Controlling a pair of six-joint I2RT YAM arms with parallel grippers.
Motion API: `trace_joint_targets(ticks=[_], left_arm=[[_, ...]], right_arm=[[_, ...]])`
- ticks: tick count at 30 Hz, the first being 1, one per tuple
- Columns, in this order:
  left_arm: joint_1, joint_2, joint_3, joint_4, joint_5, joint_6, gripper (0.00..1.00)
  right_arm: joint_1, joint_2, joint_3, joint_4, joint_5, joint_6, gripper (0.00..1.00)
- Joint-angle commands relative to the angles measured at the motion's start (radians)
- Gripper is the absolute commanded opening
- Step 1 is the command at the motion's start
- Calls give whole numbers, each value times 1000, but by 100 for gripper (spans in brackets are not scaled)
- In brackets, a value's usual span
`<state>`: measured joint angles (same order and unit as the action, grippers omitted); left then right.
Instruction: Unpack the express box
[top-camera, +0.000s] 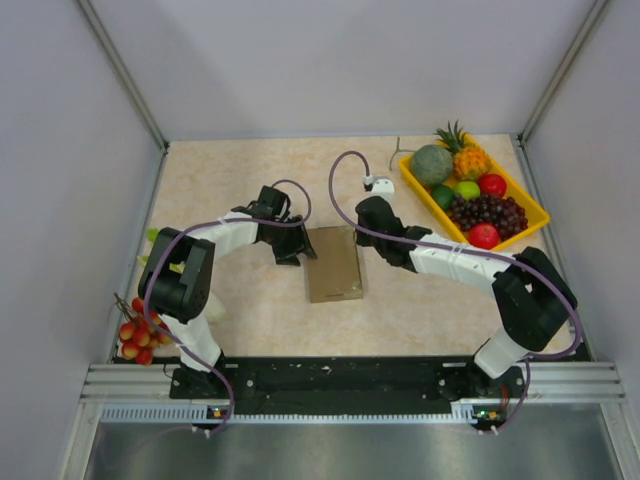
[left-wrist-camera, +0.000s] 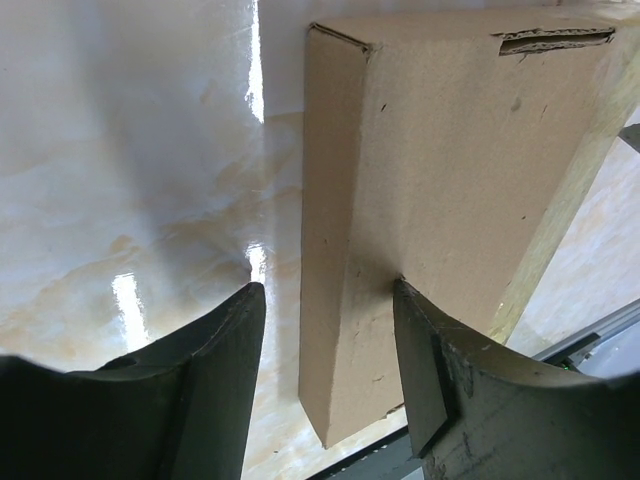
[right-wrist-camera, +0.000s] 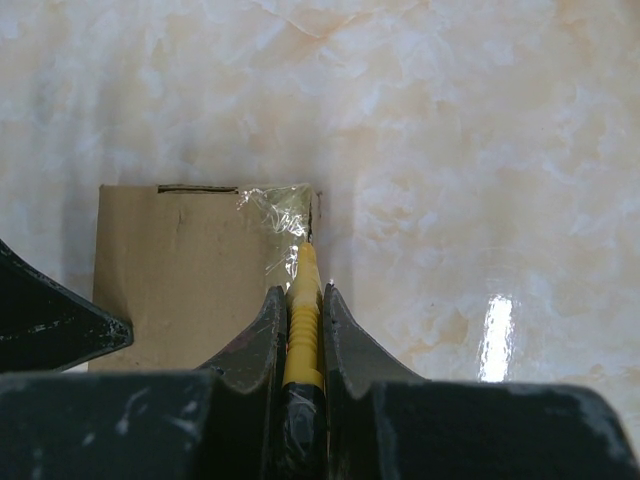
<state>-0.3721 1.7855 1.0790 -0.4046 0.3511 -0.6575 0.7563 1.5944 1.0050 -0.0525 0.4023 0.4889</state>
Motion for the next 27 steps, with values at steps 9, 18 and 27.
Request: trace_joint_targets(ticks=[9, 18, 27], left_arm=[[2, 14, -31, 21, -6, -143, 52], [10, 17, -62, 42, 2, -220, 47], [12, -3, -90, 98, 17, -321, 41]], right_arm=[[12, -5, 18, -125, -75, 37, 0], [12, -54, 32, -199, -79, 56, 0], [11, -65, 83, -313, -120, 97, 0]])
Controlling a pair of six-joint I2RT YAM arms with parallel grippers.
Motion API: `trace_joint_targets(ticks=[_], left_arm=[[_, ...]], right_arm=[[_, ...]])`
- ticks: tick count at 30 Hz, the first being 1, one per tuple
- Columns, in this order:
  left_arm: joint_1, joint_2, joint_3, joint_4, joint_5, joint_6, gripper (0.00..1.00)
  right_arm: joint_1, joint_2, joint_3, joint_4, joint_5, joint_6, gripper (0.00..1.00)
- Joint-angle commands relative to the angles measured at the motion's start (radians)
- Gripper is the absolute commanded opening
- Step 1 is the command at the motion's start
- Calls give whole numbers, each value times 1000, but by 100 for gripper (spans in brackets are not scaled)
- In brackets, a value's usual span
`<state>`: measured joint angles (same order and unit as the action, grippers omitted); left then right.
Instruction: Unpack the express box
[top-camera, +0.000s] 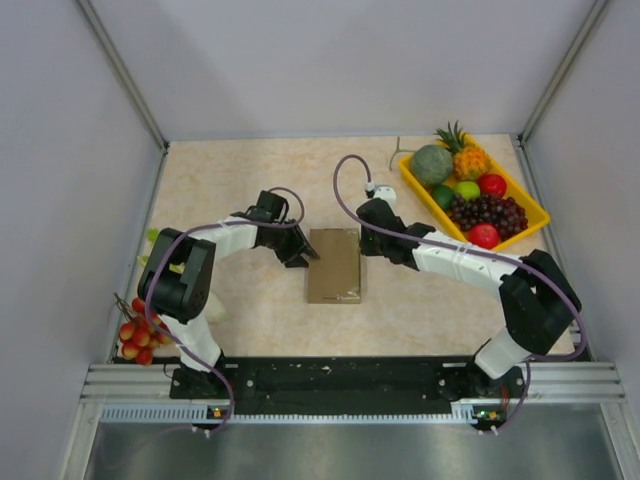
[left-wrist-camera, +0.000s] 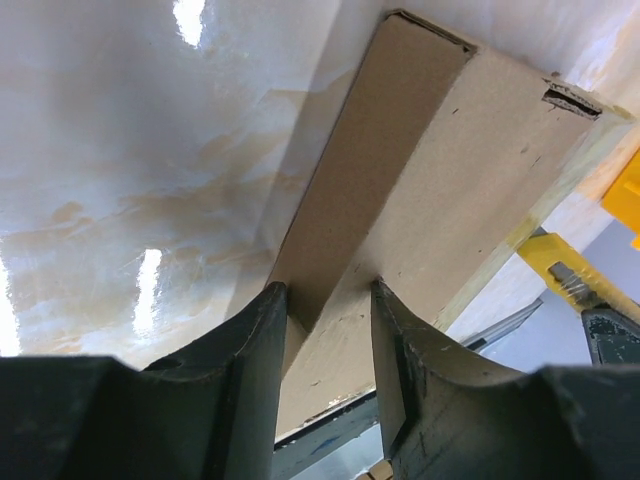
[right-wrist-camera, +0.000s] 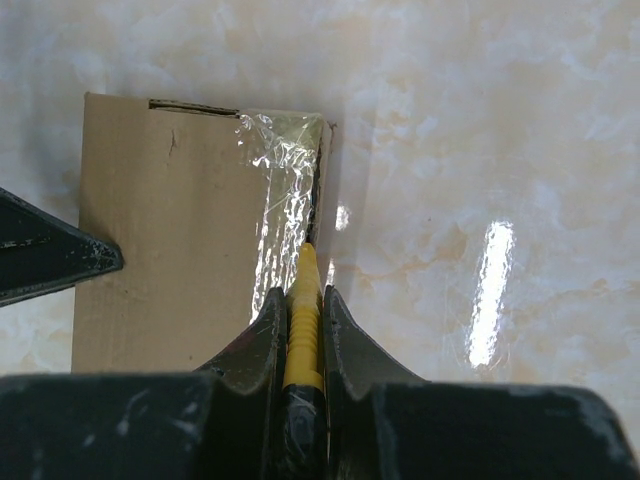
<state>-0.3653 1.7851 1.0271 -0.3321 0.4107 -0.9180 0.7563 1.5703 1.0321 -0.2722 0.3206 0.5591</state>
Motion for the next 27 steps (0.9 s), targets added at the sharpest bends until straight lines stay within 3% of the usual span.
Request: trace_joint_targets(ticks=[1, 10, 12, 17, 21, 25, 27], left_arm=[[3, -4, -47, 34, -33, -80, 41], [3, -10, -76, 62, -18, -102, 43], [3, -10, -76, 62, -7, -94, 47], [2, -35, -97, 51, 2, -55, 67], [2, -41, -111, 48, 39, -19, 74], [0, -20, -119, 39, 54, 7, 75], [0, -4, -121, 33, 43, 2, 70]], right_arm=[[12, -42, 59, -99, -41, 35, 0], [11, -52, 106, -131, -31, 51, 0], [11, -40, 115, -131, -25, 55, 0], [11, 10, 176, -128, -29, 25, 0], [8, 65, 223, -91, -46, -21, 0], [0, 128, 264, -65, -80, -53, 0], [2, 161, 287, -67, -84, -60, 0]])
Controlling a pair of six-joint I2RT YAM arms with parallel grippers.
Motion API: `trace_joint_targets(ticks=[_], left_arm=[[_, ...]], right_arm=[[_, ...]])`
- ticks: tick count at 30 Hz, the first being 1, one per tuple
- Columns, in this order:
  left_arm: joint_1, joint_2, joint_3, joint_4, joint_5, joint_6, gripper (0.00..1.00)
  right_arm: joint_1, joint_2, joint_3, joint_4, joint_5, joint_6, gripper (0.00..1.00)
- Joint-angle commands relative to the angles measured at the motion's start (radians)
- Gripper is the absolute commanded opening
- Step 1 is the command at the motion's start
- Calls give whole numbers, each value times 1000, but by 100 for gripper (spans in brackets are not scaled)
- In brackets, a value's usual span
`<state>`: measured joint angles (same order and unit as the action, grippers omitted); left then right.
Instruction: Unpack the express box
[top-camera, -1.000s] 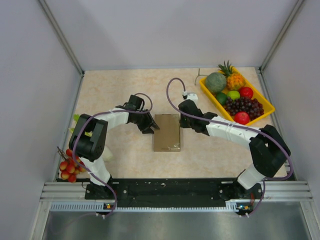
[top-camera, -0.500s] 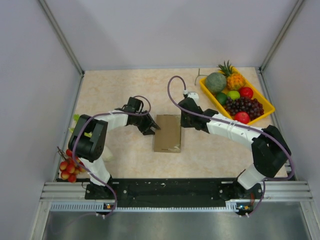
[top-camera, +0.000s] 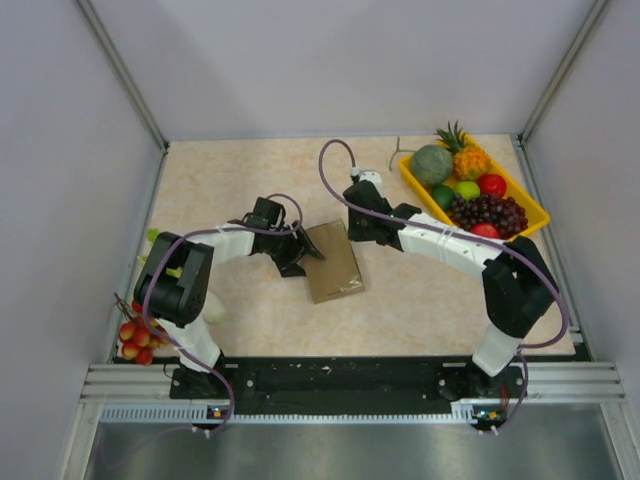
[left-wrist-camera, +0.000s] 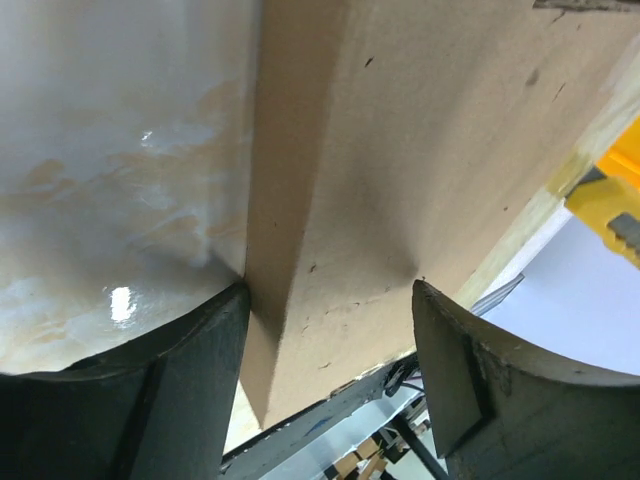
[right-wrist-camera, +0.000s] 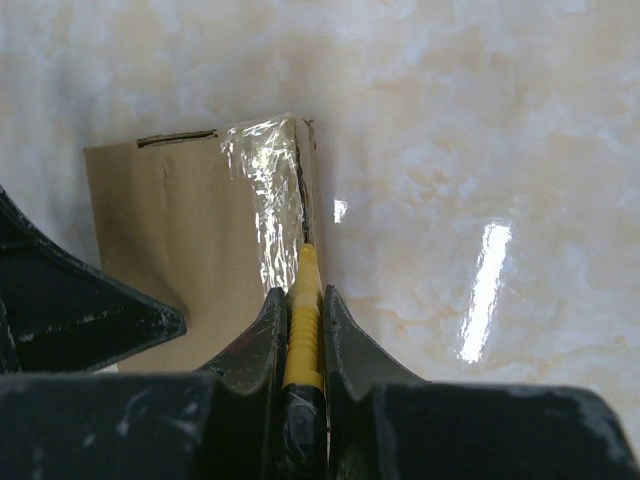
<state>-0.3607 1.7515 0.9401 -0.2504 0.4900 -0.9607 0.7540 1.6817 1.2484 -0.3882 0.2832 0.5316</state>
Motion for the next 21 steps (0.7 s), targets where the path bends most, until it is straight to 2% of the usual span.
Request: trace_joint_targets(ticks=[1, 6, 13, 21], left_arm=[[-4, 32, -32, -52, -39, 36, 67], [-4, 62, -9, -96, -96, -12, 51], [-3, 59, -23, -93, -125, -75, 43], [-3, 57, -18, -99, -143, -95, 39]], right_arm=[[2, 55, 72, 49, -49, -38, 0], [2, 49, 48, 48, -44, -42, 0], [10, -5, -17, 58, -36, -61, 0], [28, -74, -98, 58, -13, -76, 0]])
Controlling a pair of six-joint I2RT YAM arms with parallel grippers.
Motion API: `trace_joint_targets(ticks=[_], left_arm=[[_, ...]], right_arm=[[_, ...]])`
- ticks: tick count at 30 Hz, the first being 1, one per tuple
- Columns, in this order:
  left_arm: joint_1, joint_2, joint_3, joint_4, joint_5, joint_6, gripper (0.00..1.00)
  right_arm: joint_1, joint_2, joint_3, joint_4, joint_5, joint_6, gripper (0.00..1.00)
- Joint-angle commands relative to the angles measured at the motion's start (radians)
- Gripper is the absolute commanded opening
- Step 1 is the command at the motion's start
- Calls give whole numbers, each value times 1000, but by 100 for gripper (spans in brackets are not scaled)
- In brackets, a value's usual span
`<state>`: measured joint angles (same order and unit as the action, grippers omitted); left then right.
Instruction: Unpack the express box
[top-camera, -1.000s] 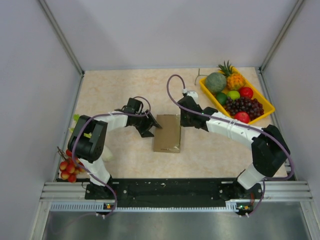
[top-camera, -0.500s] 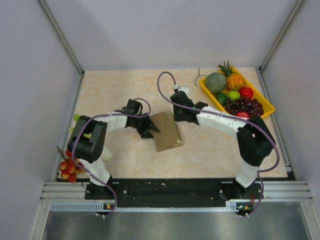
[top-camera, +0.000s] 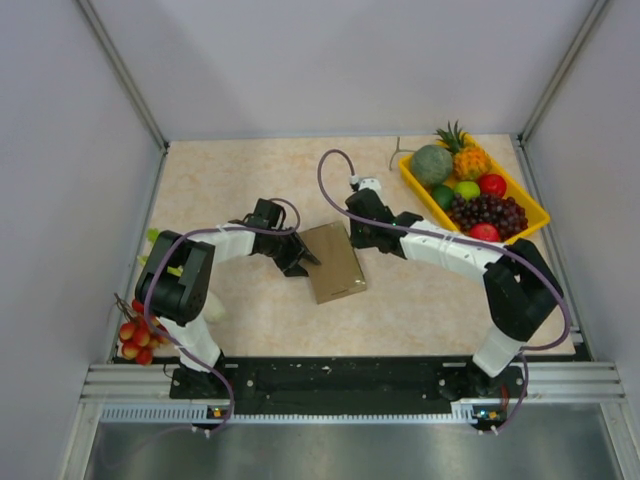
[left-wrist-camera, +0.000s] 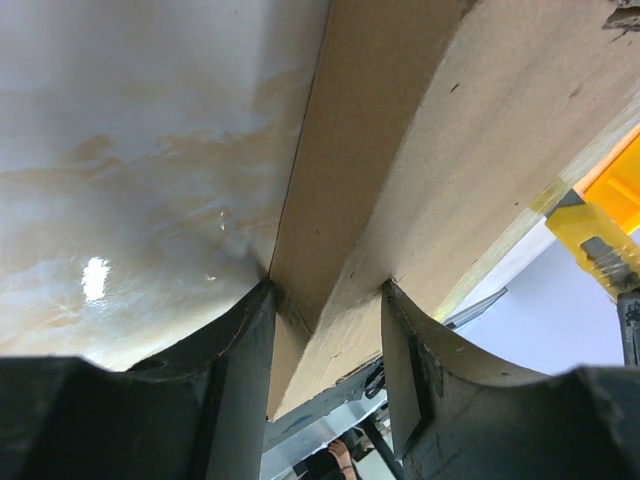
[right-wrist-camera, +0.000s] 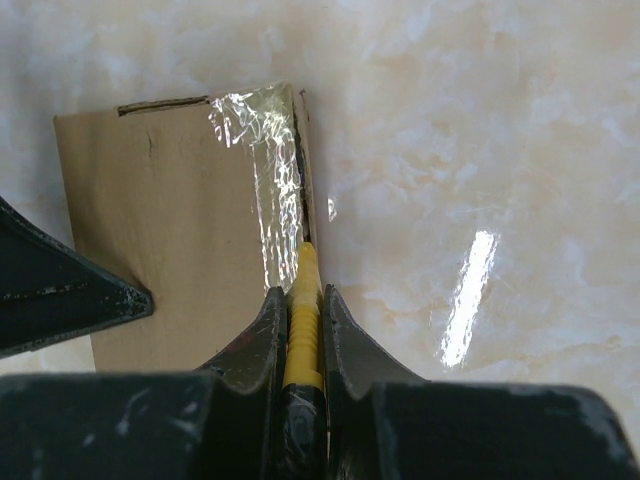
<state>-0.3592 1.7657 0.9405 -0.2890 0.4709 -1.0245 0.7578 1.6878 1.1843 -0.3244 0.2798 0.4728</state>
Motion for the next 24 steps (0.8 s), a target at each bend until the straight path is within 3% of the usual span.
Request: trace_joint_targets(ticks=[1, 24], left_arm=[[-4, 43, -17, -61, -126, -31, 39], [-4, 43, -32, -19, -117, -68, 36]], right_arm=[[26, -86, -41, -5, -10, -22, 0], [54, -208, -184, -76, 7, -22, 0]])
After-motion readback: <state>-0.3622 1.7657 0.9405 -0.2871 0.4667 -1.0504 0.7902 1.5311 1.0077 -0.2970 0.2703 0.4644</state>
